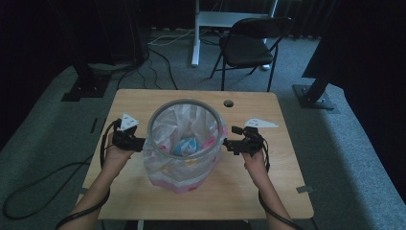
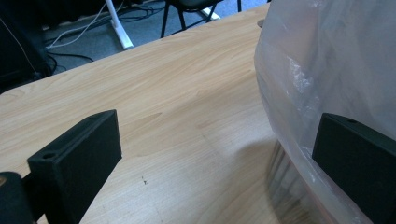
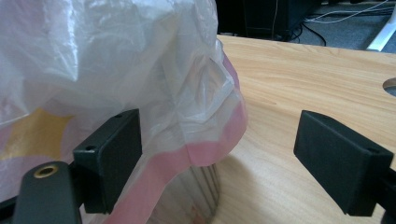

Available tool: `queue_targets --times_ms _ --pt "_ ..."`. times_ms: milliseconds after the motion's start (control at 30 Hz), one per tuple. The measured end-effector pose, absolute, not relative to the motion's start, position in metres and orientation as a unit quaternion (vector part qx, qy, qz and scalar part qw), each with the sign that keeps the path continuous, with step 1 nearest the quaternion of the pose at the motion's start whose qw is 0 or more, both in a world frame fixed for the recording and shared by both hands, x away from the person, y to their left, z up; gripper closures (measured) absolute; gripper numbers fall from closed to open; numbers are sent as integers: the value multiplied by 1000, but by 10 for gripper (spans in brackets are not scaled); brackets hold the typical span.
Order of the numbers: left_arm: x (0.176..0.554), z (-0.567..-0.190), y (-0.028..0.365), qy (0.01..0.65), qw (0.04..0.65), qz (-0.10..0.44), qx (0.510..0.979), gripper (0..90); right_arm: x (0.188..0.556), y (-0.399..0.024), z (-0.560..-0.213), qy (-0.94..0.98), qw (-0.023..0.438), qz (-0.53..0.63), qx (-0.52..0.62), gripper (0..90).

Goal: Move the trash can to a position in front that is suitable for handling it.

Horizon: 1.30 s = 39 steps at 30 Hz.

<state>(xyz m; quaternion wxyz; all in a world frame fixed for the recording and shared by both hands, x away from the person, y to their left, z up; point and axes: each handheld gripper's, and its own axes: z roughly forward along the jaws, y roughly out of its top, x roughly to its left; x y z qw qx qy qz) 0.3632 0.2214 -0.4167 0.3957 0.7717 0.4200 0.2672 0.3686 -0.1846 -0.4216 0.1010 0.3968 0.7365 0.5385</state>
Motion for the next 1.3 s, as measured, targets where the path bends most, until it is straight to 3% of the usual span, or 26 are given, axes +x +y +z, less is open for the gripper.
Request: queue_targets --times_ms 1033,1300 --pt "308 -418 224 392 401 269 783 13 313 -187 -427 741 85 550 376 144" --pt "308 -441 235 413 395 238 786 11 313 -193 -437 745 91 549 368 122"
